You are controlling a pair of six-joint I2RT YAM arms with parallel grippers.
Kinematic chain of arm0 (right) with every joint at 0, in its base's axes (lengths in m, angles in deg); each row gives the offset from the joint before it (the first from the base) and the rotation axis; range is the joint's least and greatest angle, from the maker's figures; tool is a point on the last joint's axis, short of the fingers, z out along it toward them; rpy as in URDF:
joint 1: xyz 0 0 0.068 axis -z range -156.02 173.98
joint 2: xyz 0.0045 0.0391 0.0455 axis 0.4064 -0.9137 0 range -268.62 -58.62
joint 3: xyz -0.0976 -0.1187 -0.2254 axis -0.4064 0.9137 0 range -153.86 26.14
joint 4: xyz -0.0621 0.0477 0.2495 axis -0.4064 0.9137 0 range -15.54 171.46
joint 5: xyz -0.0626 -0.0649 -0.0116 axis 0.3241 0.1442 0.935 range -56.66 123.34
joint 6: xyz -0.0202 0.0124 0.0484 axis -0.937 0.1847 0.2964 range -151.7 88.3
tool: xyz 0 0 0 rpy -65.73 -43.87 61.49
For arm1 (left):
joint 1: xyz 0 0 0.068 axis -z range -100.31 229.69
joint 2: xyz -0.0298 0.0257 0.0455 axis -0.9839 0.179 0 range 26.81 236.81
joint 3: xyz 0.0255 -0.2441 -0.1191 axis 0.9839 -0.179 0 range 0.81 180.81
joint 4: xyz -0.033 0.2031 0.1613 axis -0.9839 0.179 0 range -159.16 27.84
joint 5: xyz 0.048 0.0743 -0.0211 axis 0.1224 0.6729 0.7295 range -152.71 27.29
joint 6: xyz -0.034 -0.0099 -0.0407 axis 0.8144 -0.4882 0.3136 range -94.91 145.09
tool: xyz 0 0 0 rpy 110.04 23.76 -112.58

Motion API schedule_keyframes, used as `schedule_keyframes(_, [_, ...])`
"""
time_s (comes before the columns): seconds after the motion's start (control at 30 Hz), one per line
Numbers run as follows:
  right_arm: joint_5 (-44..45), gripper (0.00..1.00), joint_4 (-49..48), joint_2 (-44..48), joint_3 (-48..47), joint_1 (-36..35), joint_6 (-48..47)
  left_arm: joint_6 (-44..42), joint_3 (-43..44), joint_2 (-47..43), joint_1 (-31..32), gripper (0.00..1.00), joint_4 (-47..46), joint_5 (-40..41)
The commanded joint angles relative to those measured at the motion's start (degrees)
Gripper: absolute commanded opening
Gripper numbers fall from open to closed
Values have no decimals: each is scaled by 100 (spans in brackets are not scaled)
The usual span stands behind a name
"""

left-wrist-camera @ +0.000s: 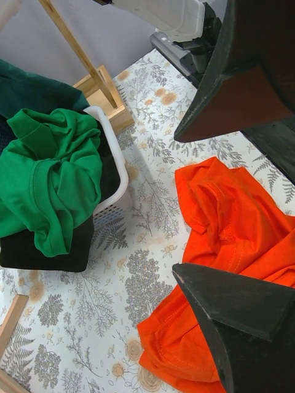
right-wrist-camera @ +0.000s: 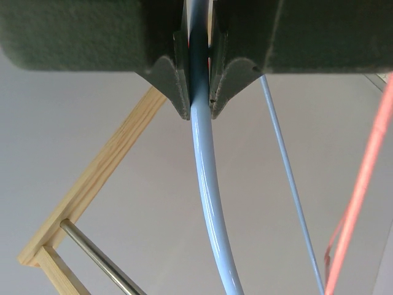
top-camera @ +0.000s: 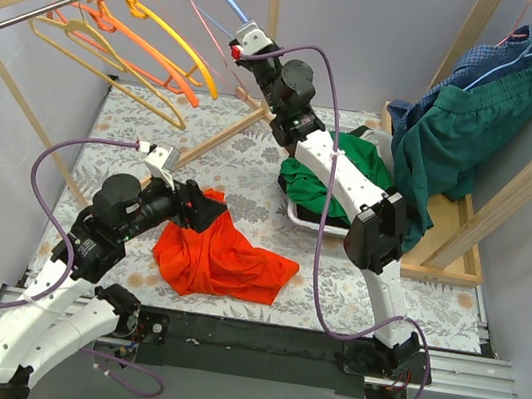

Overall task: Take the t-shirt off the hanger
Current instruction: Place the hanger at the clothesline.

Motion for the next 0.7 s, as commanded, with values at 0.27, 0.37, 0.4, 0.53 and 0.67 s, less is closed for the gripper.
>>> schedule_keyframes(0.27, [124, 1, -480, 28, -368, 108, 312, -53, -52, -11, -16, 80, -24, -86])
schedule_keyframes(0.37, [150, 1, -725, -95, -421, 187, 443, -26, -52, -37, -17, 80, -24, -104])
schedule_keyframes(0.4, [150, 1, -805, -165, -429, 213, 461, -26, -61, -55, -8, 80, -33, -104])
schedule_keyframes(0.53, [141, 1, -884, -306, -535, 292, 602, 18, -114, -73, -8, 80, -138, -121])
schedule_keyframes(0.67, [45, 1, -929, -368, -526, 363, 628, -26, -105, -11, -17, 80, -209, -192])
